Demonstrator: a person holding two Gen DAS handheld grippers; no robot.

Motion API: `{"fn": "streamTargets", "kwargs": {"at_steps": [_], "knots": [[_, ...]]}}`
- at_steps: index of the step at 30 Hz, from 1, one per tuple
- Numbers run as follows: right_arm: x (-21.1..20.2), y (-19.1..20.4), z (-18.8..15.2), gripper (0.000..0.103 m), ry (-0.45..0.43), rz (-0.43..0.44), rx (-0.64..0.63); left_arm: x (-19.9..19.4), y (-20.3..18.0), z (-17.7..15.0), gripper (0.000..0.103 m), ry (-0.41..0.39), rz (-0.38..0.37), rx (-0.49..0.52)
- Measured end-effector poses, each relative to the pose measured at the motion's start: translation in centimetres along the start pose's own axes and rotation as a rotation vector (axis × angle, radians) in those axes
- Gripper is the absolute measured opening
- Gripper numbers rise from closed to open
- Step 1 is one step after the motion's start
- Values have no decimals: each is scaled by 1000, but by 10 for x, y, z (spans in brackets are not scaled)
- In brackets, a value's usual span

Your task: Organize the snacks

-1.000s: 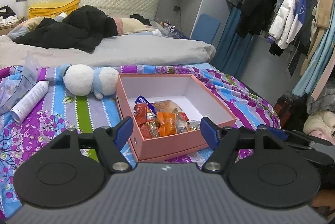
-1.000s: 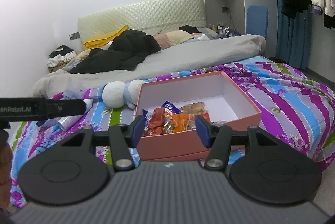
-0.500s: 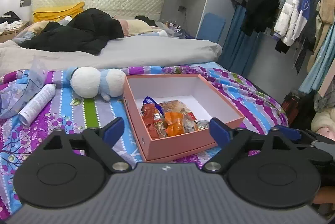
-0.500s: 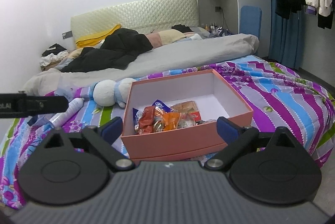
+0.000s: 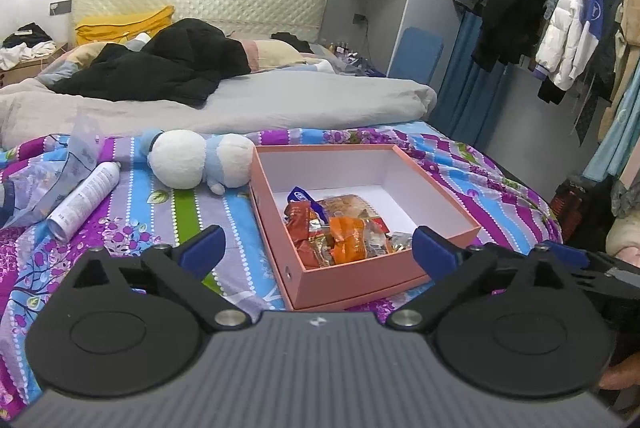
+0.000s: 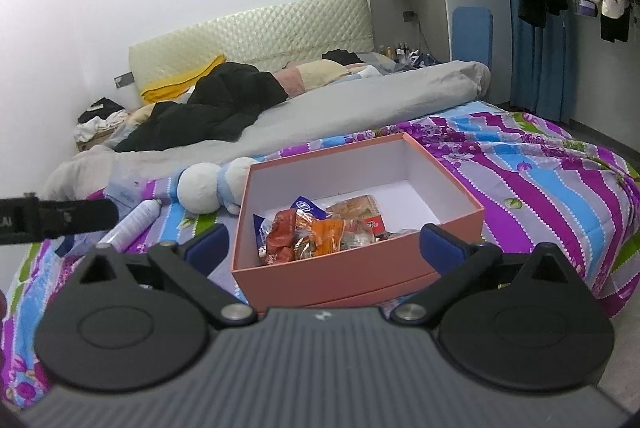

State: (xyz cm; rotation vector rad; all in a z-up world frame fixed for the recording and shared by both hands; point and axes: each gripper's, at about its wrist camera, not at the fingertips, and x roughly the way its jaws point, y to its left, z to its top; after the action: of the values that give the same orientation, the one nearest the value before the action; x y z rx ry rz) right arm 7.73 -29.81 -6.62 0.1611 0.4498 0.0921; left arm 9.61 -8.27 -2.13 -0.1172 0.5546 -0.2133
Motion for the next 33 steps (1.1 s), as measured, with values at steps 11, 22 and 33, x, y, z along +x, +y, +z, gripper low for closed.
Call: {"fn": "streamTargets", "kwargs": {"at_steps": [11,22,33], "knots": [[-1,6,1,103,-1,11,-22,5,2,0,102,31,47,7],[-2,5,0,103,-9,12,-18,8,5,-2,103,54,55,-5],[-3,7,-1,103,-17,8,-15,6,5,0,103,58,58,-1]]}}
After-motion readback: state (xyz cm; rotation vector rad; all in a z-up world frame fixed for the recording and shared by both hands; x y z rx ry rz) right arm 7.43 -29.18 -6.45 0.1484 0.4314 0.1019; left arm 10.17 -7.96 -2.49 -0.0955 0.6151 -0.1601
